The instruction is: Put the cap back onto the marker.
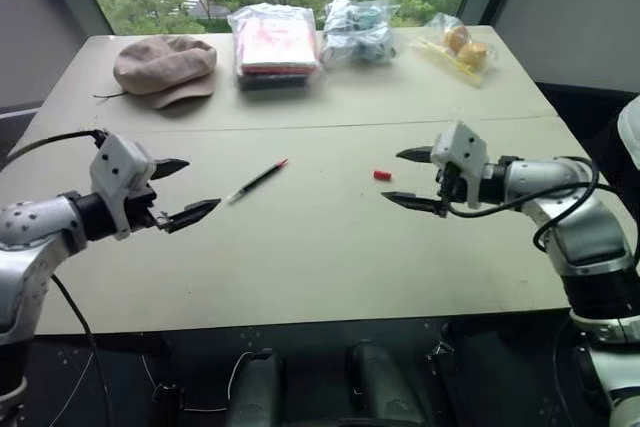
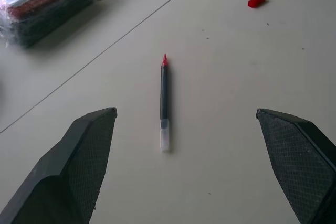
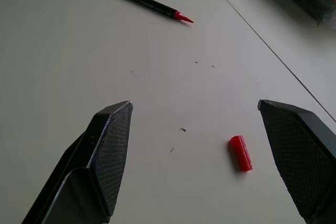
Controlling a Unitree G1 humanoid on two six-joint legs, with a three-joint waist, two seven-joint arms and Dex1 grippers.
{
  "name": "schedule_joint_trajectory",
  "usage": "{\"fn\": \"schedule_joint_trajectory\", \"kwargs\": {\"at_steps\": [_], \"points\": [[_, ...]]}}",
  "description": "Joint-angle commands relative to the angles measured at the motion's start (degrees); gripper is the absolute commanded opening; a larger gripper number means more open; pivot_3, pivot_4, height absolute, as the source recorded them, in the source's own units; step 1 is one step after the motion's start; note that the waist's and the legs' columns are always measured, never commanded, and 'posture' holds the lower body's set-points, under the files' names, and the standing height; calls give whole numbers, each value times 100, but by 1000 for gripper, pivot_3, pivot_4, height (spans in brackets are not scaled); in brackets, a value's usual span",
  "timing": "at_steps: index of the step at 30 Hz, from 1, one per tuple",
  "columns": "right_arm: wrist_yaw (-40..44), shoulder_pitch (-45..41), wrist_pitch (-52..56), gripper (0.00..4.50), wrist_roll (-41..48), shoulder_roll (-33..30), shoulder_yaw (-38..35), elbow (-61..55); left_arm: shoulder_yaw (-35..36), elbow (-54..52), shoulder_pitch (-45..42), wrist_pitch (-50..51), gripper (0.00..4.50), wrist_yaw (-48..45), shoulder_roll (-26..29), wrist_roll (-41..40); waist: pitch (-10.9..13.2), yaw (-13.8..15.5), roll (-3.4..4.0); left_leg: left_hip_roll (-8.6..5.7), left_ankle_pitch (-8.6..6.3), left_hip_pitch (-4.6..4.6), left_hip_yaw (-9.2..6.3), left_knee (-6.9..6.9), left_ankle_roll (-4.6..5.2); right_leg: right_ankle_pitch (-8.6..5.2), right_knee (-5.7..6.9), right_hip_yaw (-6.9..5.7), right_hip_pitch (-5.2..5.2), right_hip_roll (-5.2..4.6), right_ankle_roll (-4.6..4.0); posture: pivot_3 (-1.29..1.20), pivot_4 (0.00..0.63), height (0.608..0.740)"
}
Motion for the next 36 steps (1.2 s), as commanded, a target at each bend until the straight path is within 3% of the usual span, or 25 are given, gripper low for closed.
{"fn": "schedule_joint_trajectory", "kwargs": {"at_steps": [1, 25, 32, 36], "points": [[-14, -99, 45, 3948, 75, -55, -126, -195, 180, -51, -93, -32, 4464, -41, 70, -60, 0, 4, 0, 0, 0, -1, 0, 0, 0, 0, 0, 0, 0, 0, 0, 0, 150, 740], [-75, -209, -180, 3948, -165, 59, 115, -150, 26, -98, -165, -4, 4464, 267, -266, -60, 0, 12, -1, 0, 0, -3, 1, 1, 0, 5, 0, 0, -2, -1, 8, 0, 150, 740], [-155, -198, -179, 3948, -118, 173, 63, -128, -46, 103, -326, 36, 4464, 487, -630, -114, 0, 15, -1, -1, 0, -3, 0, 1, 0, 7, 0, 0, -1, -1, 13, 0, 150, 740], [-216, -97, -172, 3948, -141, 228, 88, -209, -362, 720, -773, -35, 4464, 509, -980, -24, -1, 38, -2, -2, 0, -3, -1, 3, 0, 8, 2, -1, 0, -1, 14, 0, 150, 740]]}}
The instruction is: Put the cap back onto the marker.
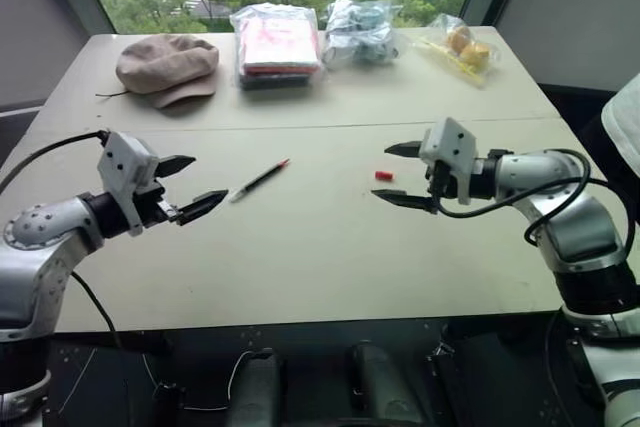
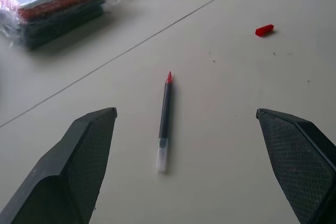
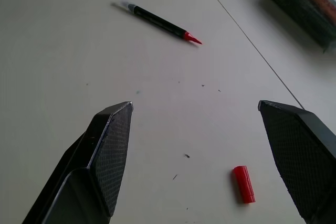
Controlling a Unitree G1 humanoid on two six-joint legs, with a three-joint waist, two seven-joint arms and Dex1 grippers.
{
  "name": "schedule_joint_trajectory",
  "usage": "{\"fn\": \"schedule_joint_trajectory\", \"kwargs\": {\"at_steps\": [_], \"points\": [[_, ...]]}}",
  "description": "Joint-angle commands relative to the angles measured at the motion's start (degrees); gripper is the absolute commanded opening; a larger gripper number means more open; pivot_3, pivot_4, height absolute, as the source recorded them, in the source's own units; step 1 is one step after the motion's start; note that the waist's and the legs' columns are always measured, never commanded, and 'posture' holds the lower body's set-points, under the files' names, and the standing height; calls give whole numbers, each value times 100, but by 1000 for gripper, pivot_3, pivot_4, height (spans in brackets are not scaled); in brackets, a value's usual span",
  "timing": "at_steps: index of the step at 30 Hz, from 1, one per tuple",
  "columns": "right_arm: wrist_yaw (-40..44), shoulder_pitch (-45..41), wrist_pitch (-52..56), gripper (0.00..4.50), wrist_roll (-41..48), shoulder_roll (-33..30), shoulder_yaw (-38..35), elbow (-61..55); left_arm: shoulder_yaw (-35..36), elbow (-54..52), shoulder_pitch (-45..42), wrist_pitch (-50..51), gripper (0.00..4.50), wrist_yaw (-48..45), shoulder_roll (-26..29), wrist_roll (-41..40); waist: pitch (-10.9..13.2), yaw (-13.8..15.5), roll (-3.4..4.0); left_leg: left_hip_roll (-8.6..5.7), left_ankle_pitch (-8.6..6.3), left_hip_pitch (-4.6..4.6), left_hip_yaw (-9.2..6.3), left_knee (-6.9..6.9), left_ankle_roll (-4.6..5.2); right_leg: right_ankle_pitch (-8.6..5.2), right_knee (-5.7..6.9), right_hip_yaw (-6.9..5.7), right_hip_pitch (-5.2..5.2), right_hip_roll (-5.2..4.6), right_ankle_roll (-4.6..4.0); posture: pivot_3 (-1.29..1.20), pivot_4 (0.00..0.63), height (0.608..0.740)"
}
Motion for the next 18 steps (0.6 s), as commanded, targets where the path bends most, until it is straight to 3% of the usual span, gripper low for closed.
{"fn": "schedule_joint_trajectory", "kwargs": {"at_steps": [1, 9, 18], "points": [[-70, 6, -77, 3948, 29, 25, -100, -194, -274, 473, -344, -178, 4464, -14, -151, 157, 0, 0, 0, 0, 0, -1, 0, 1, 0, 0, 0, 0, 0, 0, 0, 0, 150, 740], [-540, 273, -75, 3948, -34, 215, -195, -446, -1066, 2904, -1485, -1832, 4464, -445, -596, 1231, 0, 0, -1, -1, 0, 0, 1, 1, 0, 1, 1, -1, -1, 2, 1, 0, 150, 740], [-958, 676, -11, 3948, -80, 234, -350, -814, -1499, 5440, -2707, -3659, 4464, -827, -1144, 2080, 0, 2, -1, -2, 0, -7, 1, 2, 0, 3, 0, -2, -3, 0, 4, 0, 150, 740]]}}
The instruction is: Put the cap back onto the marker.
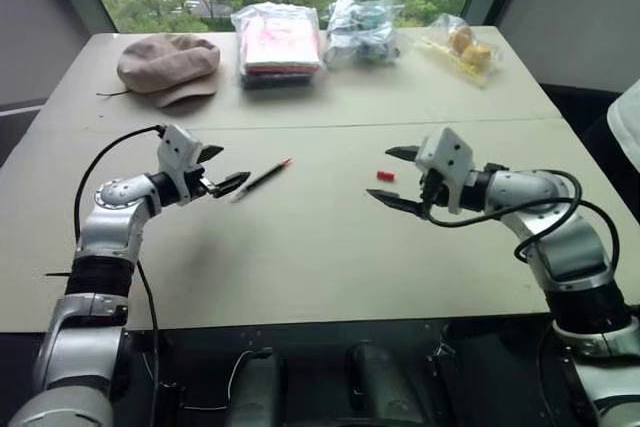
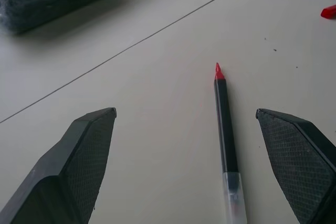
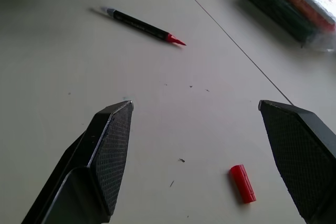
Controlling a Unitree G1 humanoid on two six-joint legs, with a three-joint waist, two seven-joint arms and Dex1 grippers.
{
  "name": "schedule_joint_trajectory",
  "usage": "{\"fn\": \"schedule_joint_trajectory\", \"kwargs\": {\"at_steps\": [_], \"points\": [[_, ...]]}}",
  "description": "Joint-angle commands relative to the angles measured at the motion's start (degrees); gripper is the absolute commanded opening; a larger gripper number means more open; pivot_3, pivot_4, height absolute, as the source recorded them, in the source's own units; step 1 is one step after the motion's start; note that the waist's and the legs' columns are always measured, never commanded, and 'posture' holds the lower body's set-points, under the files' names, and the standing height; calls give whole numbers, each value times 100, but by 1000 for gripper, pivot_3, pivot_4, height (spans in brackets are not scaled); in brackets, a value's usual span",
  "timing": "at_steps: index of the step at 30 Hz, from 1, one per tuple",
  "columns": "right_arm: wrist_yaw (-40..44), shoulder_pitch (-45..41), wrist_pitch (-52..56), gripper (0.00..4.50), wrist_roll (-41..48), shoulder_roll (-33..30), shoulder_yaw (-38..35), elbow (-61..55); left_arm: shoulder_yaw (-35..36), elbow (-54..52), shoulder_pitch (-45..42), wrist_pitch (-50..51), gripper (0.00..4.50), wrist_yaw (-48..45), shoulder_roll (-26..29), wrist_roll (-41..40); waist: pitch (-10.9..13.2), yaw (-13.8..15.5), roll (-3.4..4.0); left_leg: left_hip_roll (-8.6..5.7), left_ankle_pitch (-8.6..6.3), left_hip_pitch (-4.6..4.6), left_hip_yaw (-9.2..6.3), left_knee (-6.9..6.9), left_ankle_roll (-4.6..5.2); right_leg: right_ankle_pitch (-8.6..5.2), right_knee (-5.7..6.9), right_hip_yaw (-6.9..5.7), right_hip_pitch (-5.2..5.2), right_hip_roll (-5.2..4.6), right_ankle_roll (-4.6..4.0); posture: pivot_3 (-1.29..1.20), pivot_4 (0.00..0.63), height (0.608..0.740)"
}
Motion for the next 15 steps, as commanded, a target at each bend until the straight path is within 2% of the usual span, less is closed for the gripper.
{"fn": "schedule_joint_trajectory", "kwargs": {"at_steps": [1, 10, 15], "points": [[-147, 31, 18, 3948, 26, -10, -190, -319, -71, 547, -391, -577, 4464, -167, -105, 228, 0, -4, 0, 0, 0, -1, 0, 0, 0, 0, 0, 0, 0, 0, 0, 0, 150, 740], [-291, 85, 92, 3948, 45, -48, -226, -453, -197, 1334, -728, -1140, 4464, -393, -401, 543, 0, -15, 0, 0, 0, -1, -1, 1, 0, 0, 2, 0, -1, 0, 1, 0, 150, 740], [-305, 51, 91, 3948, 45, -72, -227, -439, -145, 1535, -769, -879, 4464, -317, -484, 561, 0, -9, 0, 0, 0, -1, -2, 1, 0, 1, 4, 0, -1, 0, 1, 0, 150, 740]]}}
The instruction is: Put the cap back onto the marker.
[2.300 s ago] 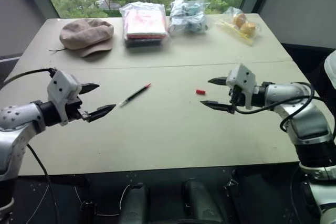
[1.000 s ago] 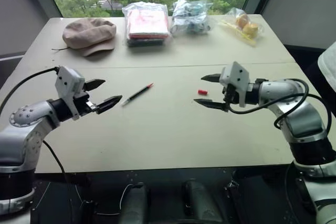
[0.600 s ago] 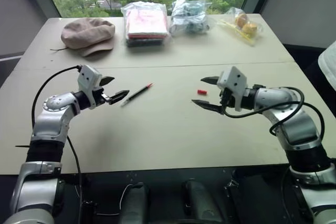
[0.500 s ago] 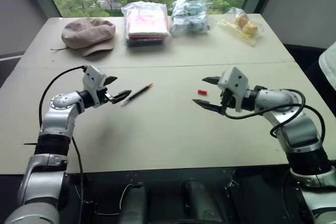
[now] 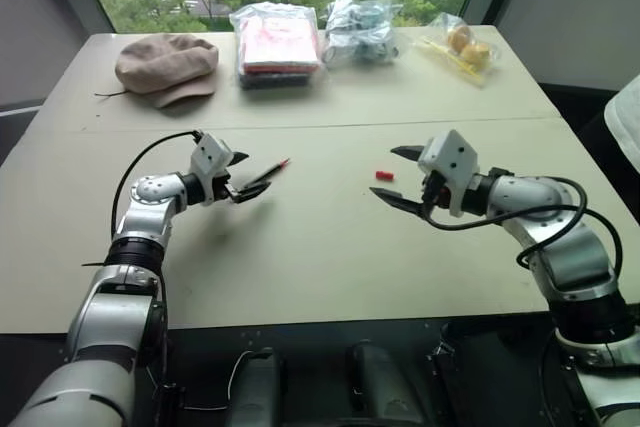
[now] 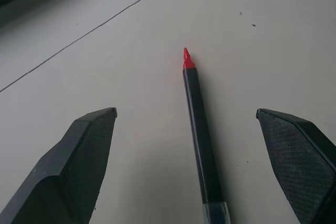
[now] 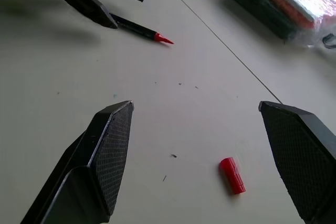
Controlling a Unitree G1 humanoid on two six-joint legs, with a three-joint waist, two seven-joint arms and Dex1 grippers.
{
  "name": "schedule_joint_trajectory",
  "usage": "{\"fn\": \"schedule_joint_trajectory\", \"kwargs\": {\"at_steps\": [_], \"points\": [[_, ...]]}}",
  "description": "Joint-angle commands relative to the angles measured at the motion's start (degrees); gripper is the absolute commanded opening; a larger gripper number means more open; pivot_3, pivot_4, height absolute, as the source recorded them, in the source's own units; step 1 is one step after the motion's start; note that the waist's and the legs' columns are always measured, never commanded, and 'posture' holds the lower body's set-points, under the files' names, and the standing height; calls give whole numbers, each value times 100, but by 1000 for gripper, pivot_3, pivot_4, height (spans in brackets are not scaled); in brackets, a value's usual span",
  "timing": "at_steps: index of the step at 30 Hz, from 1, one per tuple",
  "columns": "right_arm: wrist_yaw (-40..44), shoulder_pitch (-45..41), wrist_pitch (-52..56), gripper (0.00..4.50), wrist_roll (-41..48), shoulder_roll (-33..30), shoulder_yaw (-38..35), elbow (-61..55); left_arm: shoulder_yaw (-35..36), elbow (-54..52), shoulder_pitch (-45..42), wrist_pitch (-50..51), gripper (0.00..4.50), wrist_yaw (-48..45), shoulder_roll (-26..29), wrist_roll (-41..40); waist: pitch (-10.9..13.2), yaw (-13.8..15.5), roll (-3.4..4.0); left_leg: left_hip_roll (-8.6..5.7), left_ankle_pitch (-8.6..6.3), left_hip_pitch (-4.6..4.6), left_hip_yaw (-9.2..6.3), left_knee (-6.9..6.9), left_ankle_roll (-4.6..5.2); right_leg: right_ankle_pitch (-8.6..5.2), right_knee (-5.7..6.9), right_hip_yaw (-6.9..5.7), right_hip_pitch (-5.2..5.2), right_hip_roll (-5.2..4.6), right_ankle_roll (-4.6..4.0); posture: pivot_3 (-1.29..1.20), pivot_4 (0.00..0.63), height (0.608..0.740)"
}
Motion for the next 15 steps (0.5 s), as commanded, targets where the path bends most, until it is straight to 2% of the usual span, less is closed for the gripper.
{"fn": "schedule_joint_trajectory", "kwargs": {"at_steps": [1, 14, 15], "points": [[-18, -57, -30, 3948, 40, -74, -200, -230, 96, 44, -181, 169, 4464, 75, -33, 5, 0, 1, 0, 0, 0, 0, 0, 0, 0, 0, 0, 0, 0, 0, 0, 0, 150, 740], [-2, -288, -57, 3948, -14, -64, -130, -92, -102, 433, -239, 553, 4464, 62, -183, 348, -2, 22, -1, -2, 0, 6, -2, 5, 0, 0, 5, -1, 6, -1, 0, 0, 150, 740], [-3, -288, -56, 3948, -16, -67, -132, -95, -104, 446, -240, 549, 4228, 57, -186, 357, -2, 22, -1, -2, 0, 6, -2, 5, 0, 0, 6, -1, 7, -1, 1, 0, 150, 740]]}}
